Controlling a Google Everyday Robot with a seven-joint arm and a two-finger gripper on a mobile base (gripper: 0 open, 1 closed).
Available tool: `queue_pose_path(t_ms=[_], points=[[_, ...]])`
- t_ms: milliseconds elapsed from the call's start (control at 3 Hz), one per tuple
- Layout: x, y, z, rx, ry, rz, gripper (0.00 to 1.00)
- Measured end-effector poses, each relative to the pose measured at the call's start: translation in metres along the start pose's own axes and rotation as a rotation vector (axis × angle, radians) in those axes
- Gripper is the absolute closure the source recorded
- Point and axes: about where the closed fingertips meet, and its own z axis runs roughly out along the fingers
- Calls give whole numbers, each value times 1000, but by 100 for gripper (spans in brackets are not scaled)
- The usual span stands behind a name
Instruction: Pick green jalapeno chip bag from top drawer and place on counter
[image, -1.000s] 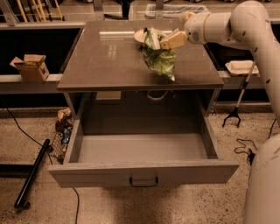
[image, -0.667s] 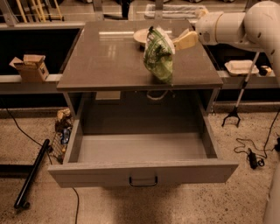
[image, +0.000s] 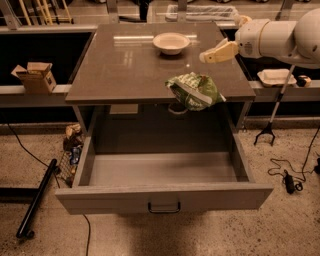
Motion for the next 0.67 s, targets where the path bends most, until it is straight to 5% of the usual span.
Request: queue_pose_path(t_ms=[667], points=[[6,0,-11,13,7,6,0]])
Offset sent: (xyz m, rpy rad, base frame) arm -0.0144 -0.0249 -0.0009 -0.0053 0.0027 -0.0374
